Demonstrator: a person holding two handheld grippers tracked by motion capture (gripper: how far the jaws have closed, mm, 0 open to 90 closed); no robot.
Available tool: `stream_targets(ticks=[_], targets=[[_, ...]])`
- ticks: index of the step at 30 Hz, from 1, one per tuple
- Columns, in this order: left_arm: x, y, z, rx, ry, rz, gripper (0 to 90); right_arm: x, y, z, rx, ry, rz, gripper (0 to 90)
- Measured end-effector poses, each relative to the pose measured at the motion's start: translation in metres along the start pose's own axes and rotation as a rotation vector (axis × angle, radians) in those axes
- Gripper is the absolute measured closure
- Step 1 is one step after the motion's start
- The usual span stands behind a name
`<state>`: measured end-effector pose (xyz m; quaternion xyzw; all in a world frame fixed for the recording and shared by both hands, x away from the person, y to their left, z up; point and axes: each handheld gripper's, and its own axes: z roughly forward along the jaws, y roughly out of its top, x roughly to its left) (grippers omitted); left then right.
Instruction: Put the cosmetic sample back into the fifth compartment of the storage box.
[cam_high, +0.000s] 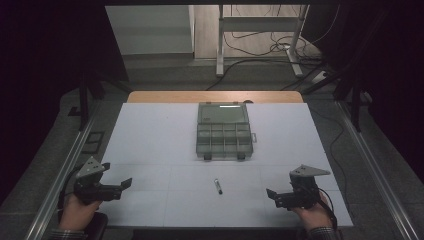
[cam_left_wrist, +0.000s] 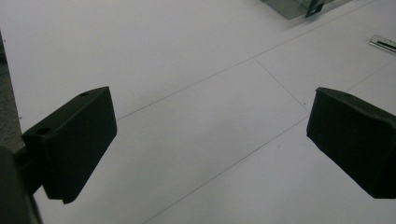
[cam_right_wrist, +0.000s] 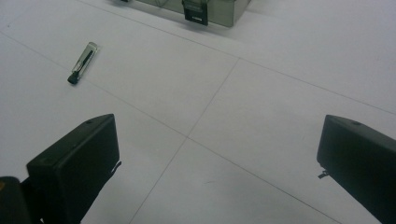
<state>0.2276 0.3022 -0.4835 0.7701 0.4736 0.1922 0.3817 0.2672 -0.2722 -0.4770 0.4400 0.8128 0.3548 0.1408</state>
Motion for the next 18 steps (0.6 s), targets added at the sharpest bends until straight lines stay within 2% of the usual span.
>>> stream_targets(ticks=[5,8,18], targets=[[0.0,0.0,0.0,-0.001,-0.006,-0.003,2.6,0.003,0.001,0.001,0.002,-0.008,-0.029,0.0],[0.001,0.0,0.0,0.0,-0.009,-0.004,2.6,0.004,0.002,0.002,-0.003,-0.007,-0.026,0.0],[0.0,0.0,0.0,-0.001,-0.009,0.002,2.7,0.014,0.01,0.009,-0.016,0.021,-0.068,0.0]])
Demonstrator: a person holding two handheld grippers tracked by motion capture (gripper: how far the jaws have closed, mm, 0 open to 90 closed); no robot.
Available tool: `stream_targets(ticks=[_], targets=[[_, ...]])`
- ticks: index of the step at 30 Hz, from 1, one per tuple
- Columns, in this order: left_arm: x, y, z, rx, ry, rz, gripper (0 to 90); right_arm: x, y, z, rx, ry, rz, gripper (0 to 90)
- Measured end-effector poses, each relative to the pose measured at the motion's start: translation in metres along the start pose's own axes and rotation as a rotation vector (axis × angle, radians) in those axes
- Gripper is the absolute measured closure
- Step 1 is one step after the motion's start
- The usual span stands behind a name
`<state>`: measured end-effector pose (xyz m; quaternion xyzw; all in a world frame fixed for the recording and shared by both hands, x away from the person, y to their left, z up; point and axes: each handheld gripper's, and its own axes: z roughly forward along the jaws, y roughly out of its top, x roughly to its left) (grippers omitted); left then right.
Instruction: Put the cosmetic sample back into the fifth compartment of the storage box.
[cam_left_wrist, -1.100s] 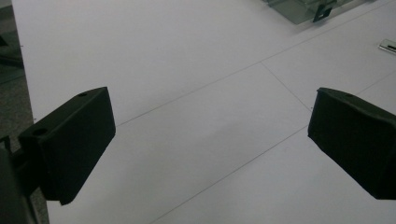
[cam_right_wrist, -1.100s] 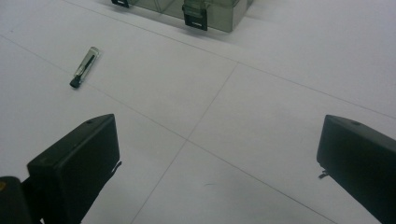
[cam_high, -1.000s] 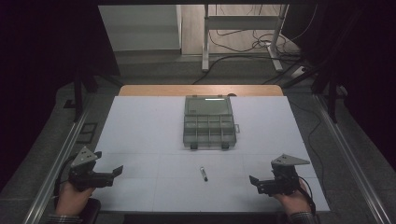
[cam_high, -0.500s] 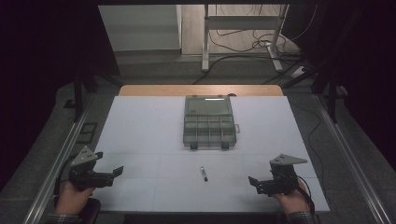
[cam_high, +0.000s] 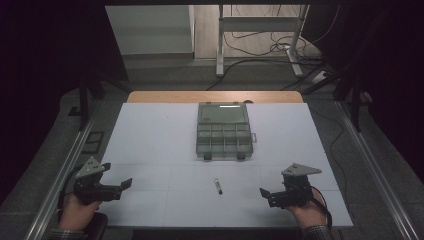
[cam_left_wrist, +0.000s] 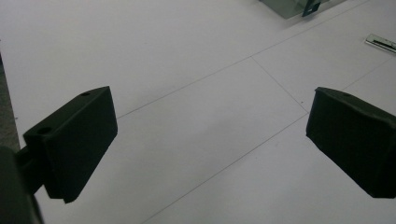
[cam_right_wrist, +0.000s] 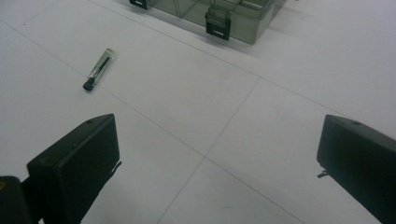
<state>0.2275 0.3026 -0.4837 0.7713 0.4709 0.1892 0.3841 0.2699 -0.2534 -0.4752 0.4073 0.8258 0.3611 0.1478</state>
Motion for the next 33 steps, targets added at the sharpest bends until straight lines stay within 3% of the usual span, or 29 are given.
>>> stream_targets(ticks=[22,33], targets=[[0.0,0.0,0.0,0.003,-0.003,0.002,2.8,0.012,0.013,0.012,0.006,0.058,-0.032,0.0],[0.0,0.0,0.0,0.006,-0.003,0.001,2.9,0.022,0.021,0.024,0.022,0.084,-0.076,0.0]])
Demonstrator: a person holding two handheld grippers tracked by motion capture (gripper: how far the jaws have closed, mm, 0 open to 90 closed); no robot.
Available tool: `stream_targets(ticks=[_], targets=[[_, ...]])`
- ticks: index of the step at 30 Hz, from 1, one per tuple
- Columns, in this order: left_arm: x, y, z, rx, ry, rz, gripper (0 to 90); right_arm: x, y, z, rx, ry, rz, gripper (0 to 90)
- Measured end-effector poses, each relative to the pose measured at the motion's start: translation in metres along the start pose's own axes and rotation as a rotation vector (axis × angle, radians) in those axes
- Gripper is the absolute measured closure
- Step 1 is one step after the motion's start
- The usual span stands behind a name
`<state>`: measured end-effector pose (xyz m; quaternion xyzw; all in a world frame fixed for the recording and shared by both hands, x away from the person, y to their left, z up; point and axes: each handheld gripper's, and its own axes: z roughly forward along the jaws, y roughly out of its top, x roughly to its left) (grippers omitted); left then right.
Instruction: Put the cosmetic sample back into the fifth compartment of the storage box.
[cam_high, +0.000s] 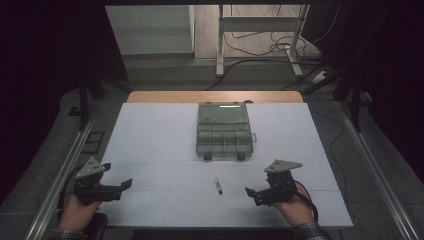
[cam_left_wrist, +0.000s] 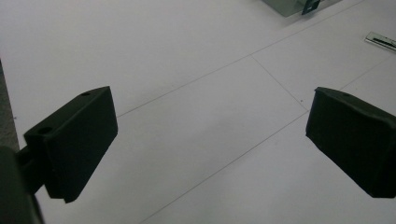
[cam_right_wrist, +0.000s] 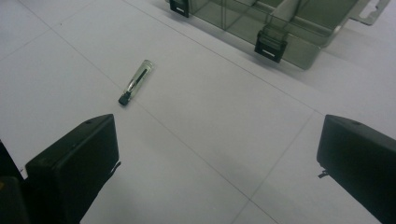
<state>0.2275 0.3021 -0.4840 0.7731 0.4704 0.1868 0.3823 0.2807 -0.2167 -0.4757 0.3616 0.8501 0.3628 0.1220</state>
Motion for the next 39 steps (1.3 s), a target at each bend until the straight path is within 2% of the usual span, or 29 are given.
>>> stream_targets(ticks=[17,23,39], targets=[[0.0,0.0,0.0,0.005,0.001,0.007,2.9,0.008,0.011,0.015,0.015,0.034,-0.026,0.0],[-0.001,0.0,0.001,0.007,0.002,0.009,3.0,0.01,0.015,0.02,0.016,0.039,-0.007,0.0],[-0.001,0.0,0.001,0.014,0.002,0.011,3.1,0.016,0.028,0.041,0.058,0.073,-0.043,0.0]])
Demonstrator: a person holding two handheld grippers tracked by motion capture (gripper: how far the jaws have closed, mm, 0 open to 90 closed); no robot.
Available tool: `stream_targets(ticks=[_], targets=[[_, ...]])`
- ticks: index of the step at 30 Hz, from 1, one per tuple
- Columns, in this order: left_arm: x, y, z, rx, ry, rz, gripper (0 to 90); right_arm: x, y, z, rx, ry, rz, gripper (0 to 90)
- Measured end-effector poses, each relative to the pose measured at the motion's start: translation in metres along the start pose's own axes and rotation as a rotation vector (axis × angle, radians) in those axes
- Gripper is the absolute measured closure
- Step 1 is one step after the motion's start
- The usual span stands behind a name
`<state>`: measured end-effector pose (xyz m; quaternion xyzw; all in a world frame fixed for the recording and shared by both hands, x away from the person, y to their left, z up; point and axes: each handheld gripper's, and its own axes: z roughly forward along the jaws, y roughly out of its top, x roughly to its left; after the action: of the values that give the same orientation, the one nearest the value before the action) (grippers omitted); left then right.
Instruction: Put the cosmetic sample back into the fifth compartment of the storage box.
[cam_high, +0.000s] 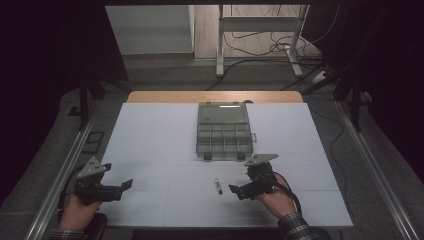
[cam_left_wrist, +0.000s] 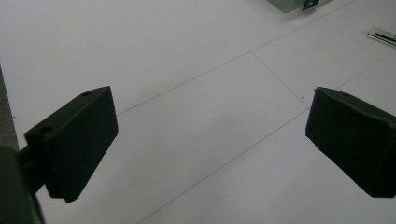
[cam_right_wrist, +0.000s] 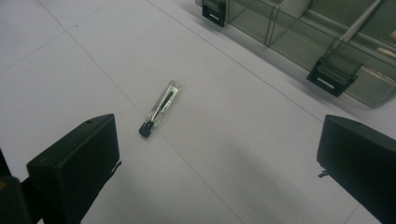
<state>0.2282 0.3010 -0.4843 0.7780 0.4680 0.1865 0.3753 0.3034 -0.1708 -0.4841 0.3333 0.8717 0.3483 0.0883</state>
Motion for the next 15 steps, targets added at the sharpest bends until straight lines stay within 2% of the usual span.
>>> stream_targets(ticks=[4,12,15], targets=[[0.0,0.0,0.0,0.001,0.001,0.0,3.1,0.002,0.004,0.005,0.011,0.001,-0.009,0.0],[0.0,0.0,0.0,0.003,0.001,-0.002,3.1,0.008,0.011,0.017,0.07,0.001,-0.014,0.0],[0.0,0.0,0.0,0.003,0.001,-0.001,3.1,0.01,0.017,0.024,0.089,0.001,-0.036,0.0]])
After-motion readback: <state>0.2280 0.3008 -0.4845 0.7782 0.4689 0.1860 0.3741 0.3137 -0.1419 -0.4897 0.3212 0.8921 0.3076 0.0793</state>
